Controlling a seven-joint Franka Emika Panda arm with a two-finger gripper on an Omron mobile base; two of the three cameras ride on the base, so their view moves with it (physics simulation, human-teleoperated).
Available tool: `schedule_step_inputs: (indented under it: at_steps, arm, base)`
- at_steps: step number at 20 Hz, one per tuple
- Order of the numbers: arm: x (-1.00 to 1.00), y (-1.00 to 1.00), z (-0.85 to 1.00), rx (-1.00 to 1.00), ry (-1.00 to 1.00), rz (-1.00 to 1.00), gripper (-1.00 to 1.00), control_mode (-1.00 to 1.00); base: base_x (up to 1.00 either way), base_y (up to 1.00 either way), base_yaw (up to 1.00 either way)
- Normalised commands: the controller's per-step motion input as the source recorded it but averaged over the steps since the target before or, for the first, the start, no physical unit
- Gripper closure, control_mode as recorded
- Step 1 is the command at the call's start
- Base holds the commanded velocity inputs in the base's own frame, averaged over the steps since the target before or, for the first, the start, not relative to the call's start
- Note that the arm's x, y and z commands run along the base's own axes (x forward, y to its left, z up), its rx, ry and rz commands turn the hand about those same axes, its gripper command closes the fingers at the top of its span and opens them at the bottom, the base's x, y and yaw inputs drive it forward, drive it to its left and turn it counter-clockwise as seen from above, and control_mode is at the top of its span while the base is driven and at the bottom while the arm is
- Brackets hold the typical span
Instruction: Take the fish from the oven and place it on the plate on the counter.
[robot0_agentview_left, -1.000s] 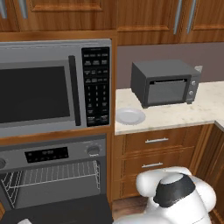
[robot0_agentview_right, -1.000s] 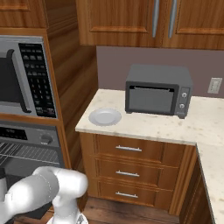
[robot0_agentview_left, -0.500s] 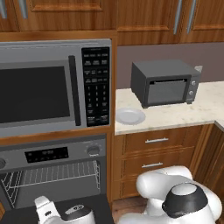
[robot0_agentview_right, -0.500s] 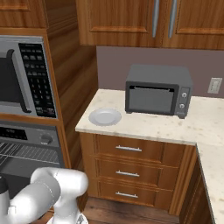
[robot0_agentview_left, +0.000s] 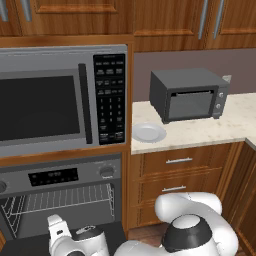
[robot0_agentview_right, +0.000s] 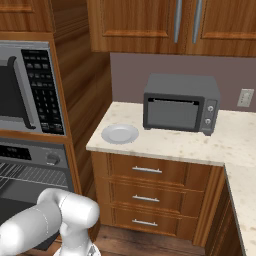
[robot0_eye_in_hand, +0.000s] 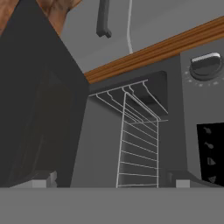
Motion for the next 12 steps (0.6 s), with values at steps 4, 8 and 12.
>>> schedule_step_inputs:
  at_steps: [4,8,12]
  arm:
    - [0.00,0.00,-0.11,0.00,-0.12,-0.25,-1.00,-1.00]
    - [0.13,-0.04,0.00,0.00,-0.16,-0.22,-1.00,-1.00]
    - [0.31,-0.03,-0.08,0.00,-0.07,-0.21,-1.00,-1.00]
  base:
    - [0.00,0.00,0.00]
    - [0.00,0.00,0.00]
    - [0.00,0.00,0.00]
